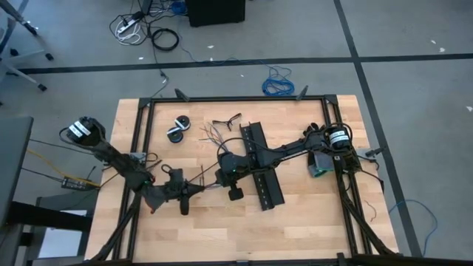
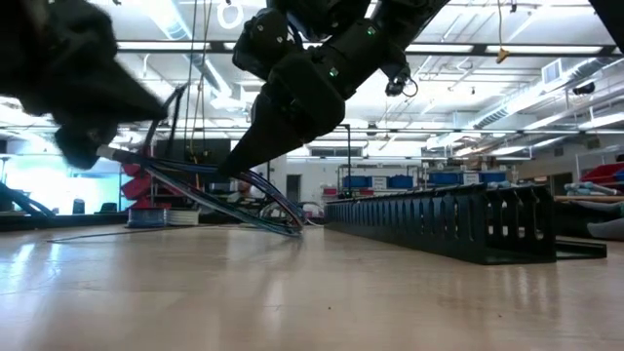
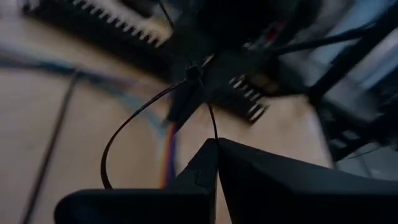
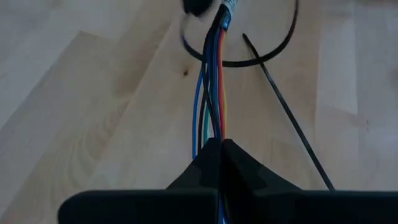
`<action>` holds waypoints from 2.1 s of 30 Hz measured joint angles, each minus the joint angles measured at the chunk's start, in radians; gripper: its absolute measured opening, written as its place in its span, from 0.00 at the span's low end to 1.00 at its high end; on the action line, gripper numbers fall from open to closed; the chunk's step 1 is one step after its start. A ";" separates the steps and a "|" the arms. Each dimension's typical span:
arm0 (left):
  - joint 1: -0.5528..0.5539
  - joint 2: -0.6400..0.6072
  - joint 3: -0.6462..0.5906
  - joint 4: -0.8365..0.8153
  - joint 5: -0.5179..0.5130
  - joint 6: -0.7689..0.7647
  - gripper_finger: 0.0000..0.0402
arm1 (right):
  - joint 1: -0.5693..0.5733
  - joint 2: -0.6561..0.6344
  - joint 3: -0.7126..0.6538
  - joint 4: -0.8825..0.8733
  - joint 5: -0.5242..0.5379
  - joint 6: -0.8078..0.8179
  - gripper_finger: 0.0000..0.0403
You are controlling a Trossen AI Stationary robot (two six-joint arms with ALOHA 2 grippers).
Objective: Ziptie cables
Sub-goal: Wrap the black zip tie on the cable
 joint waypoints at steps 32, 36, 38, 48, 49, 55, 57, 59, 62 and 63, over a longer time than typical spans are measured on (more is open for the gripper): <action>0.162 0.186 0.117 -0.062 0.168 0.048 0.00 | -0.013 -0.028 0.003 -0.069 -0.079 0.055 0.55; 0.163 0.221 0.117 -0.057 0.166 0.039 0.00 | -0.017 -0.075 0.003 -0.099 -0.053 0.039 0.65; 0.162 0.242 0.118 -0.038 0.167 0.037 0.00 | -0.032 -0.093 0.003 -0.097 -0.053 0.023 0.67; 0.161 0.275 0.199 -0.061 0.168 0.122 0.00 | -0.107 -0.088 0.003 -0.084 -0.153 0.058 0.64; 0.161 0.275 0.201 -0.069 0.168 0.122 0.00 | -0.108 -0.089 0.003 -0.084 -0.170 0.061 0.64; 0.161 0.275 0.201 -0.108 0.166 0.121 0.00 | -0.105 -0.092 0.003 -0.090 -0.275 0.093 0.64; 0.162 0.275 0.201 -0.107 0.165 0.121 0.00 | -0.105 -0.092 0.003 -0.091 -0.281 0.100 0.63; 0.162 0.275 0.201 -0.108 0.163 0.121 0.00 | -0.105 -0.092 0.003 -0.091 -0.297 0.102 0.62; 0.162 0.275 0.201 -0.115 0.162 0.121 0.00 | -0.105 -0.092 0.003 -0.097 -0.314 0.102 0.60; 0.162 0.275 0.201 -0.115 0.161 0.121 0.00 | -0.105 -0.092 0.003 -0.105 -0.316 0.102 0.59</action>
